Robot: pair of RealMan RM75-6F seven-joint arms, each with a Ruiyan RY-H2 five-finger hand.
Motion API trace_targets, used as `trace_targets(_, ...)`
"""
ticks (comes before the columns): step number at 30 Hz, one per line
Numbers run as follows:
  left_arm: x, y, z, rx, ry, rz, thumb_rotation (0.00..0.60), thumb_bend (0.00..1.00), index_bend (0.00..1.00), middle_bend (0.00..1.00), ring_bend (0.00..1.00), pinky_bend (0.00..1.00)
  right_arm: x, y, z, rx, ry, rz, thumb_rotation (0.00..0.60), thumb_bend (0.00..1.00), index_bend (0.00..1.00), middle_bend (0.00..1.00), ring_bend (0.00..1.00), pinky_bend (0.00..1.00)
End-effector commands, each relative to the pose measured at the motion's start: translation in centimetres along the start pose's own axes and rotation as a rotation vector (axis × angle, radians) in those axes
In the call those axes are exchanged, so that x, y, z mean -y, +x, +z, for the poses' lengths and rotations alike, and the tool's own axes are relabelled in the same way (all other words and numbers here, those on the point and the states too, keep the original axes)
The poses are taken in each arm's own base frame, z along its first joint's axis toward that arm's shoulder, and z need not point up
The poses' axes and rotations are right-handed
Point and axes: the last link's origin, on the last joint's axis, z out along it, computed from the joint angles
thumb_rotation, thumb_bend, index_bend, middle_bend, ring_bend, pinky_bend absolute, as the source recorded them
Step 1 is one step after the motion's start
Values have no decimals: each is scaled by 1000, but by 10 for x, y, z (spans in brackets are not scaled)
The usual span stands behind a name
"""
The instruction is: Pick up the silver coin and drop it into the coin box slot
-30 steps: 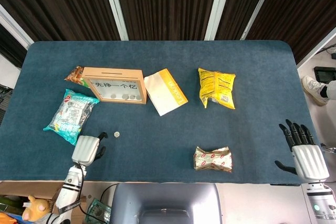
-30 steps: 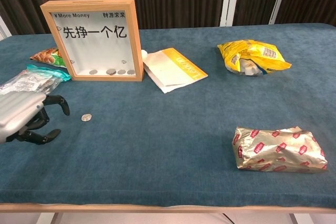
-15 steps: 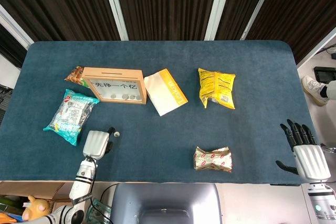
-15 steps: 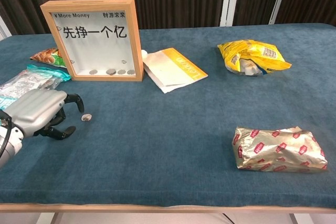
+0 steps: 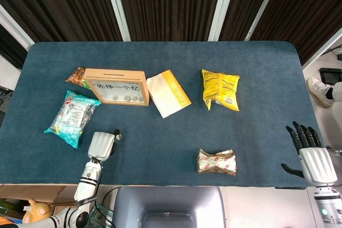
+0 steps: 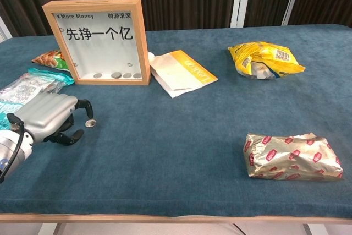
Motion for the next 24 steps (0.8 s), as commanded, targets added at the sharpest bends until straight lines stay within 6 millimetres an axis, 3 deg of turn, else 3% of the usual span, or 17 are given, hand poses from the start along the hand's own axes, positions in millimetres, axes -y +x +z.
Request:
trace_targets(1, -1, 0, 1, 0, -1, -1, 600, 425, 397, 1000, 1000, 1000, 0, 0, 0, 1, -1, 0, 600, 172, 0, 0, 0, 0)
trace_targets(24, -4, -1, 6, -10, -9, 36, 600, 376, 433, 1000, 1000, 1000, -1, 1, -1, -1, -3, 4, 600, 173, 0, 0, 0, 0)
